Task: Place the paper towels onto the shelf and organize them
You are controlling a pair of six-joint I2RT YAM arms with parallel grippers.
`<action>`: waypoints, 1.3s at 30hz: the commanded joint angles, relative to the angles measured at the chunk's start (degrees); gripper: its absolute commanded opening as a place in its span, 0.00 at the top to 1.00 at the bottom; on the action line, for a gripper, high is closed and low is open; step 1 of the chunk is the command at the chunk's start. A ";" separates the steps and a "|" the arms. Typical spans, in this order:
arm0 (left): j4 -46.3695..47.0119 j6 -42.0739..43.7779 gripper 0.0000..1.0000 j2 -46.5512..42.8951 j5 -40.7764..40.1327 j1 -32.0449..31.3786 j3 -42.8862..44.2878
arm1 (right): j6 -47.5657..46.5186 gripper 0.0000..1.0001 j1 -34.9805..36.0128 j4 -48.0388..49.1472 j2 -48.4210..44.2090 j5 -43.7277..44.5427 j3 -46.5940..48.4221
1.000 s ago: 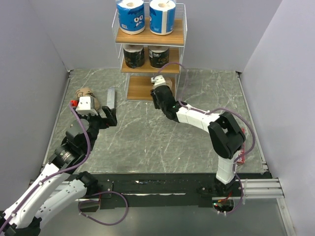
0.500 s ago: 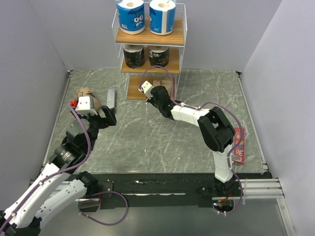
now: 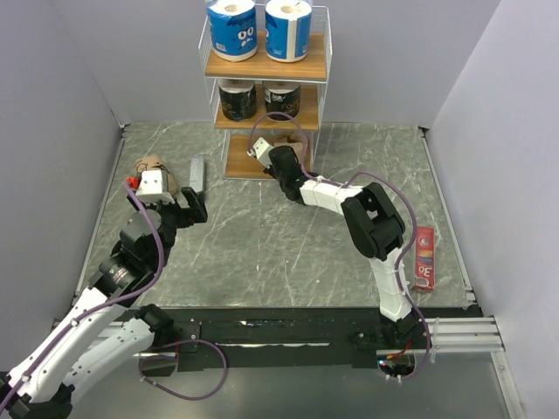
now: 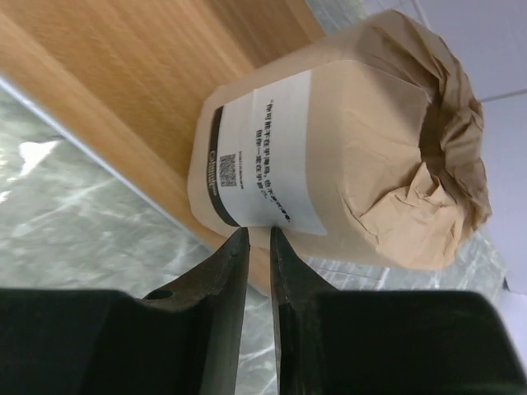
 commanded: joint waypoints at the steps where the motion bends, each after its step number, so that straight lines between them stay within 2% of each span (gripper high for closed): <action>1: 2.44 0.45 0.04 0.51 -1.52 -0.04 -0.13 | -2.03 0.76 -1.55 3.70 0.88 1.44 3.72; 9: 2.35 0.71 0.04 1.65 -1.78 -0.04 -0.04 | -3.00 0.76 -2.35 3.44 3.61 0.47 6.62; 16: 2.35 0.62 0.04 2.88 -2.57 -0.04 -0.22 | -2.56 0.76 -2.17 3.61 1.86 -0.41 6.28; 22: 2.26 -1.92 0.03 3.94 -2.66 0.04 -0.22 | -6.95 0.74 0.20 8.96 -4.91 -3.13 -3.03; 27: 1.74 -6.14 0.04 5.60 0.77 4.34 0.13 | -7.23 0.73 3.36 15.29 -13.15 -2.61 -12.87; 33: 0.50 -4.14 0.03 11.31 -4.40 13.13 2.51 | -1.62 0.62 8.19 18.11 -25.20 -2.69 -23.24; 35: 1.12 -2.29 0.02 13.07 -4.25 15.93 3.03 | 1.38 0.54 10.12 17.85 -30.54 -2.87 -27.02; 39: 2.61 4.90 0.02 19.39 -1.70 20.78 4.79 | 13.48 0.39 12.24 15.13 -40.67 -5.13 -33.09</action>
